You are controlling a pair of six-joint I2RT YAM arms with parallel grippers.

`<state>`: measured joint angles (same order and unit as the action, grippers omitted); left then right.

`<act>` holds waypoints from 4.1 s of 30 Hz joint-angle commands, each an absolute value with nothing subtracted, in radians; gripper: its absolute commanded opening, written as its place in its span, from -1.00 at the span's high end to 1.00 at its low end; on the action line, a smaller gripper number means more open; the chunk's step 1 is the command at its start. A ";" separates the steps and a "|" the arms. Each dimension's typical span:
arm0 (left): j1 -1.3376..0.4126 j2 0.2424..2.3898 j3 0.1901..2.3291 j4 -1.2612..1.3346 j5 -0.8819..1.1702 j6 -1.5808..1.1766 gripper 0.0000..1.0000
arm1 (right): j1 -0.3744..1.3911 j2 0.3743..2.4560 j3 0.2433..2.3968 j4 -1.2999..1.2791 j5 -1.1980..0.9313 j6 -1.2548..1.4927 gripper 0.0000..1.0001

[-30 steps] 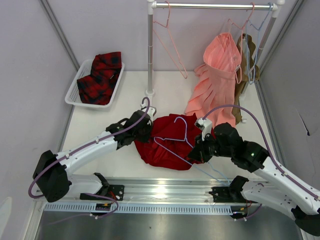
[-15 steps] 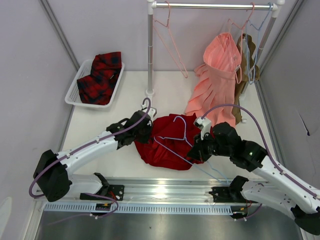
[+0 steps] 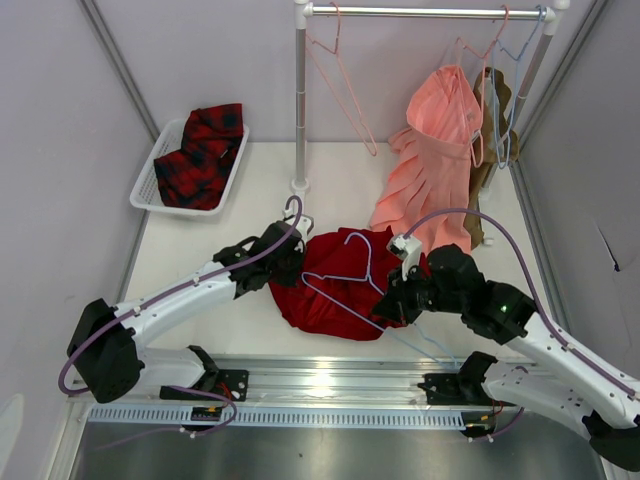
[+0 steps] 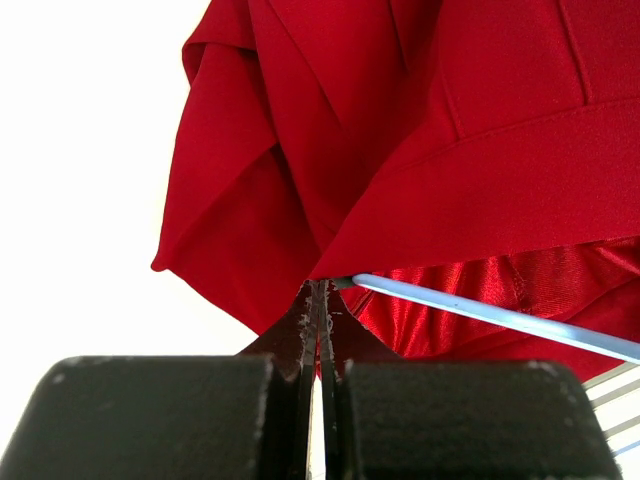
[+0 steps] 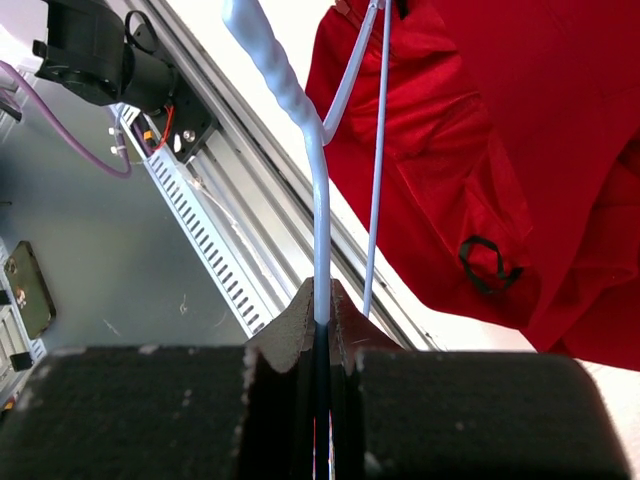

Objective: Place the skirt on the hanger

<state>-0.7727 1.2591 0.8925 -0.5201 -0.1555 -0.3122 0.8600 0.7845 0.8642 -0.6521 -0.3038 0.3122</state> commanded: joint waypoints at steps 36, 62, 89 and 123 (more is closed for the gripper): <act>-0.781 1.267 0.945 -0.509 -0.167 -0.285 1.00 | 0.865 0.796 0.859 -0.598 -0.299 0.304 1.00; -0.781 1.279 0.948 -0.500 -0.150 -0.279 1.00 | 0.867 0.799 0.831 -0.571 -0.345 0.318 1.00; -0.792 1.292 0.980 -0.520 -0.141 -0.273 1.00 | 0.867 0.758 0.753 -0.451 -0.301 0.360 1.00; -0.802 1.296 0.989 -0.554 -0.203 -0.291 1.00 | 0.867 0.686 0.683 -0.423 -0.382 0.430 1.00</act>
<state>-0.7940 1.3052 0.9524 -0.5644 -0.1833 -0.2878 0.8612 0.7025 0.6849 -0.4805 -0.3561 0.4187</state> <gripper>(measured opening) 0.003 0.044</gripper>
